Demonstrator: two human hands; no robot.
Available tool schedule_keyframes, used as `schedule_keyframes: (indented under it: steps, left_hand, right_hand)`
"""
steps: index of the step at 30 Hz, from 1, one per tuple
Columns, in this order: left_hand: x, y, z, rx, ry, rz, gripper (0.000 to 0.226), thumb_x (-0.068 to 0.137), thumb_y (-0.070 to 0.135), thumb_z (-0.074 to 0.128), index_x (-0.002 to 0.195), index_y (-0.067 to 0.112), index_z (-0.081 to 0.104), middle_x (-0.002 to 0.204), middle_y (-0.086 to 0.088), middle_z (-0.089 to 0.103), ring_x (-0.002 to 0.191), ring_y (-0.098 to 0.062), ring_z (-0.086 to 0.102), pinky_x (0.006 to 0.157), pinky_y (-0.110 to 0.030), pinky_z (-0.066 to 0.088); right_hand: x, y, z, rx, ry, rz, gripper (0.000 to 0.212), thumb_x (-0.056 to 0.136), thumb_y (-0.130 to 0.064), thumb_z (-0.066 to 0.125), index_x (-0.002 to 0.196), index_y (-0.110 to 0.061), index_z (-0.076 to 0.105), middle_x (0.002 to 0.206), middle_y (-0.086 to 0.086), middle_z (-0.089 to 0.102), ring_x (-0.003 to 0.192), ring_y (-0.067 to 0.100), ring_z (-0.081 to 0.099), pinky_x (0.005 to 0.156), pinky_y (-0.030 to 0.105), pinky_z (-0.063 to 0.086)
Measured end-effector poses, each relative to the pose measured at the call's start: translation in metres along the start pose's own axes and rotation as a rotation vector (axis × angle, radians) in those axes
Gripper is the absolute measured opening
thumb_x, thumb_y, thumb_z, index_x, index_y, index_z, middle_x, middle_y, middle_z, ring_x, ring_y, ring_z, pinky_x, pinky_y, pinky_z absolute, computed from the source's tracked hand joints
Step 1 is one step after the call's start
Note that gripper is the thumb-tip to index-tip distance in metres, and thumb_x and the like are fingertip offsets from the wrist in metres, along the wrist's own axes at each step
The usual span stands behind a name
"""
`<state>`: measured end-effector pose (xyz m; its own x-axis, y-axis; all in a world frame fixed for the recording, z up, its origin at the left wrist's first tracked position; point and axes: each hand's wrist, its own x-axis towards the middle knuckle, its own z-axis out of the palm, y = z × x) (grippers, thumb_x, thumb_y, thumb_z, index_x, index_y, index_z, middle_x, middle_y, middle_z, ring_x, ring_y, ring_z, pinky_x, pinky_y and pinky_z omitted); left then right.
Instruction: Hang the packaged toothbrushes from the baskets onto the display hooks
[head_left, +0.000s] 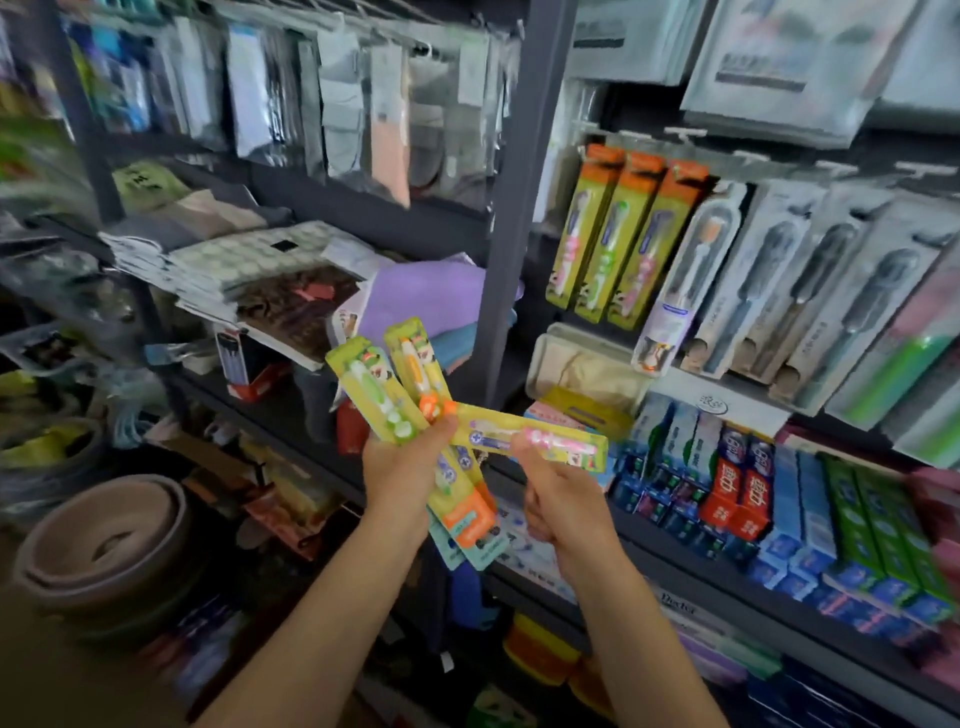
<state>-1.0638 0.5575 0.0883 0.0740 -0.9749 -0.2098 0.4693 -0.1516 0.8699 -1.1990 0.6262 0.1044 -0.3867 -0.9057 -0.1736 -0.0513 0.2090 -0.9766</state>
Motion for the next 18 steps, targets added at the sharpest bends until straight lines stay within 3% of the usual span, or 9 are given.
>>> schedule_keyframes:
  steps: [2,5,8,10,12,14,16,18]
  left_hand:
    - [0.017,0.006,-0.01,0.089,-0.048,0.004,0.04,0.076,0.01,0.086,0.112,0.015,0.071,0.099,-0.006,0.078,0.09,-0.026,0.076,0.084,-0.049,0.061]
    - [0.034,0.013,-0.023,0.192,-0.15,-0.015,0.038,0.077,0.01,0.086,0.112,0.013,0.07,0.09,-0.004,0.078,0.078,-0.019,0.076,0.066,-0.034,0.061]
    - [0.042,0.023,-0.027,0.217,-0.229,-0.038,0.022,0.08,0.006,0.083,0.099,0.012,0.073,0.081,-0.005,0.078,0.07,-0.019,0.075,0.057,-0.027,0.058]
    - [0.046,0.03,-0.025,0.198,-0.264,-0.034,0.025,0.08,0.003,0.081,0.102,0.009,0.072,0.093,-0.013,0.078,0.08,-0.028,0.076,0.068,-0.037,0.061]
    - [0.05,0.036,-0.019,0.175,-0.29,-0.005,0.029,0.08,0.001,0.08,0.107,0.007,0.071,0.098,-0.015,0.077,0.088,-0.033,0.075,0.076,-0.044,0.061]
    - [0.049,0.043,-0.007,0.136,-0.317,0.022,0.031,0.081,0.001,0.079,0.109,0.007,0.071,0.1,-0.015,0.077,0.09,-0.033,0.075,0.079,-0.047,0.061]
    - [0.046,0.049,0.008,0.111,-0.345,0.053,0.031,0.082,0.004,0.078,0.112,0.008,0.071,0.102,-0.013,0.077,0.091,-0.031,0.075,0.081,-0.047,0.061]
    - [0.046,0.053,0.023,0.117,-0.351,0.089,0.026,0.085,0.007,0.077,0.11,0.01,0.072,0.099,-0.01,0.078,0.088,-0.027,0.076,0.079,-0.043,0.059]
  right_hand:
    - [0.003,-0.008,0.011,-0.092,0.073,-0.178,0.064,0.09,-0.048,0.069,0.046,-0.018,0.033,0.044,0.0,0.034,0.041,0.013,0.031,0.049,0.025,0.031]
    - [0.016,-0.01,0.025,-0.236,0.197,-0.468,0.055,0.085,-0.043,0.075,0.053,-0.014,0.041,0.053,0.011,0.042,0.051,0.014,0.039,0.056,0.03,0.037]
    - [0.035,-0.006,0.028,-0.465,0.206,-0.637,0.037,0.08,-0.05,0.075,0.074,-0.018,0.058,0.073,-0.001,0.054,0.071,0.01,0.05,0.065,0.017,0.038]
    - [0.043,-0.007,0.026,-0.499,0.054,-0.546,0.032,0.082,-0.044,0.079,0.087,-0.016,0.065,0.08,0.001,0.06,0.072,0.006,0.052,0.064,0.018,0.039]
    - [0.047,-0.012,0.022,-0.509,-0.09,-0.418,0.027,0.087,-0.038,0.077,0.09,-0.013,0.068,0.074,0.01,0.059,0.059,0.008,0.049,0.055,0.022,0.038]
    - [0.049,-0.019,0.014,-0.469,-0.142,-0.395,0.025,0.091,-0.03,0.075,0.089,-0.007,0.065,0.067,0.011,0.054,0.054,0.01,0.048,0.052,0.024,0.037]
    - [0.048,-0.03,0.005,-0.32,-0.169,-0.389,0.024,0.094,-0.02,0.072,0.093,0.001,0.061,0.069,0.01,0.063,0.053,0.016,0.06,0.053,0.027,0.048]
    - [0.047,-0.044,-0.007,-0.133,-0.131,-0.398,0.026,0.096,-0.019,0.068,0.099,0.005,0.057,0.075,0.02,0.069,0.054,0.03,0.067,0.053,0.039,0.056]
